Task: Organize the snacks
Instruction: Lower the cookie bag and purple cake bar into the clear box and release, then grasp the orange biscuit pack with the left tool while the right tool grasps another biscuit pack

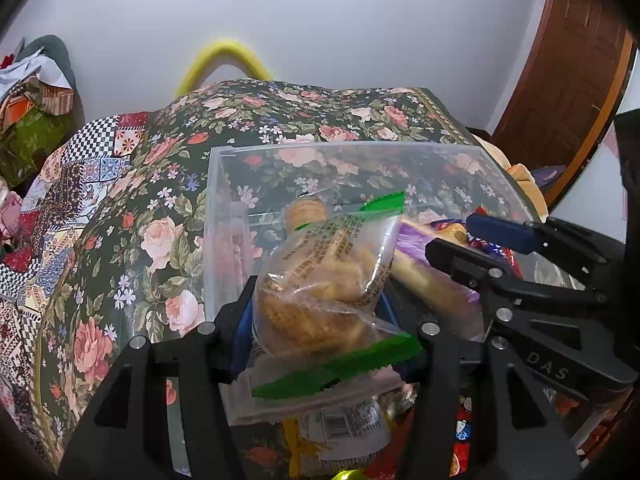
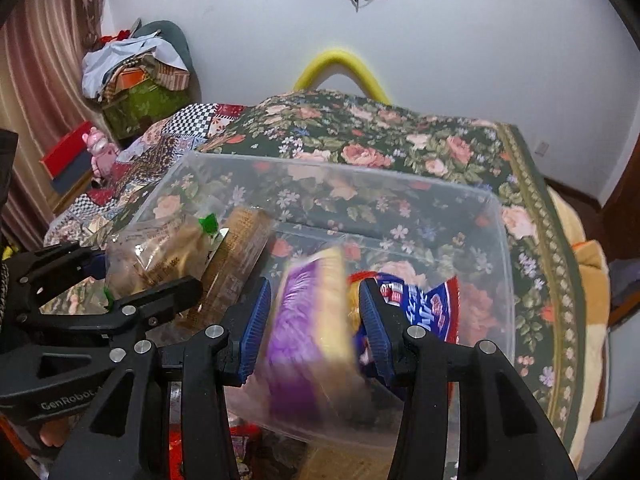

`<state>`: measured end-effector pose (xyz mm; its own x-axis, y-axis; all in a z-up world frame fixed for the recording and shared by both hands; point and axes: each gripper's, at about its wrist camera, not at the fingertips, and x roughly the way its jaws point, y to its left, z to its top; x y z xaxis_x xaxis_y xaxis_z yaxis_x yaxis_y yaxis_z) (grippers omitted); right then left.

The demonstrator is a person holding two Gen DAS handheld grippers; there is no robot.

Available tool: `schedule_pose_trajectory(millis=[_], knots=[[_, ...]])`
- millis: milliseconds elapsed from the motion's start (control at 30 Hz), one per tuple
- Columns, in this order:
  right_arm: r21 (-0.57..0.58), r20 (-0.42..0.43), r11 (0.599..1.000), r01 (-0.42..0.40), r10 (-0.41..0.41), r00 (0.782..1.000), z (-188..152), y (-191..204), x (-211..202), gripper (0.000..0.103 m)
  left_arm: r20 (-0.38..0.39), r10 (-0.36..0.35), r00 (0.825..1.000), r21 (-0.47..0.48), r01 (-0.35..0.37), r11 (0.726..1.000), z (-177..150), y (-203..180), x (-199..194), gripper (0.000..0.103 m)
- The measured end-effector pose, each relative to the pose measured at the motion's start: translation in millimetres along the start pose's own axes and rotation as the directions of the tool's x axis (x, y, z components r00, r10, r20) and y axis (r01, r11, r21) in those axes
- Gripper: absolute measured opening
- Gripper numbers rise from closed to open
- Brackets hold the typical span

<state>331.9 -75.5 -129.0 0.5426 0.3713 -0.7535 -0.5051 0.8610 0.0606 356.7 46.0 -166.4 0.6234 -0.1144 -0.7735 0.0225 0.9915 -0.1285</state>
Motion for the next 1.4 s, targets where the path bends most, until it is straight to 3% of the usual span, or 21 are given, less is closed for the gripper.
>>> schedule_pose_trajectory(millis=[267, 700, 1067, 1400], knots=[[0.006, 0.02, 1.0, 0.014, -0.015, 1.0, 1.5, -3.3, -19.7, 0.057, 0.043, 0.002, 0.999, -0.003, -0.002, 1.0, -2.1, -0.6, -35.6, 0.066], [-0.005, 0.097, 0.998, 0.056, -0.055, 0.994, -23.2, 0.7, -89.6, 0.06, 0.084, 0.002, 0.996, 0.048, -0.006, 0.999, -33.8, -13.1, -109.1, 0.07], [-0.01, 0.074, 0.998, 0.061, -0.06, 0.995, -76.9, 13.9, -121.4, 0.061, -0.007, 0.002, 1.0, 0.055, -0.002, 0.998, -100.2, -12.5, -131.2, 0.072], [0.003, 0.004, 1.0, -0.026, 0.026, 1.0, -118.5, 46.0, -110.4, 0.068, -0.042, 0.021, 0.999, 0.056, -0.019, 0.998, -144.0, -7.0, -143.6, 0.072]])
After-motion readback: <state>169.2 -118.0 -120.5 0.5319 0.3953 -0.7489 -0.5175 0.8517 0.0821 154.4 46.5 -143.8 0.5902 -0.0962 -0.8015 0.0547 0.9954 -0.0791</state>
